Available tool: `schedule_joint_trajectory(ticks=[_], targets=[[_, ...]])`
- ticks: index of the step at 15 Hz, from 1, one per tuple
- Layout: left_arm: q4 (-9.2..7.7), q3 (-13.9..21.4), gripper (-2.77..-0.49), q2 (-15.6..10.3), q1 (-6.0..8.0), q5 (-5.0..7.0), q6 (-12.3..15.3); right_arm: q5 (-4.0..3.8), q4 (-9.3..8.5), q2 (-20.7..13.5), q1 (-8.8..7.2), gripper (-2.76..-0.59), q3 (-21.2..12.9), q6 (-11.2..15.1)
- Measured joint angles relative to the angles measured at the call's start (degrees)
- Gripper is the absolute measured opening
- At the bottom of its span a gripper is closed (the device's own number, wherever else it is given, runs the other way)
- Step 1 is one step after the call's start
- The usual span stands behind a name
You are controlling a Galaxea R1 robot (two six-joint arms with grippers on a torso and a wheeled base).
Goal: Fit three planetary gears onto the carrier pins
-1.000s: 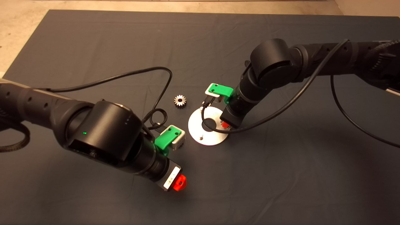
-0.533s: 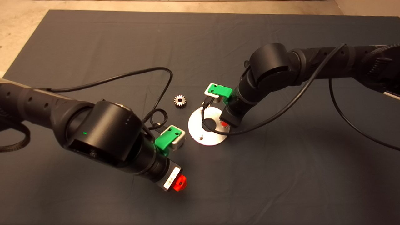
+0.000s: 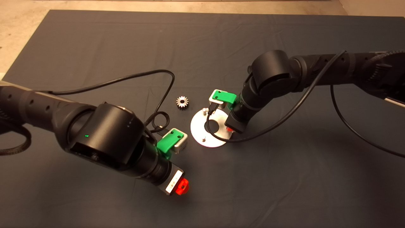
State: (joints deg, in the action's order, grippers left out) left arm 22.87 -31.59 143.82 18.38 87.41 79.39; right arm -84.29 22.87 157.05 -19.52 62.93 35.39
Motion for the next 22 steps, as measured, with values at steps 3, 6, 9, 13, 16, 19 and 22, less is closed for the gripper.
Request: schedule_joint_trajectory(ticks=[3,6,9,13,16,19,22], targets=[[-0.02,0.02,-0.51,0.0,0.0,0.05,0.0,-0.57,0.14,0.15,0.12,-2.36,-0.52,-0.02],[-0.02,0.09,-0.51,0.0,0.0,0.05,0.0,-0.59,0.73,0.15,0.2,-2.36,-0.74,-0.04],[-0.02,0.11,-0.51,0.0,0.0,0.03,0.0,-0.57,2.13,0.26,0.3,-2.36,-0.91,-0.24],[-0.01,0.11,-0.51,0.0,0.0,0.05,0.0,-0.37,3.36,0.91,0.3,-2.36,-0.8,-2.01],[-0.02,0.11,-0.51,0.0,0.0,0.04,0.0,-0.24,3.43,0.89,0.3,-2.36,-0.8,-2.15],[-0.02,0.11,-0.51,0.0,0.0,0.02,0.0,-0.26,3.53,0.89,0.3,-2.36,-0.8,-2.6],[-0.02,0.11,-0.51,0.0,0.0,0.03,0.0,-0.66,5.25,0.87,0.31,-2.36,-0.8,-2.85]])
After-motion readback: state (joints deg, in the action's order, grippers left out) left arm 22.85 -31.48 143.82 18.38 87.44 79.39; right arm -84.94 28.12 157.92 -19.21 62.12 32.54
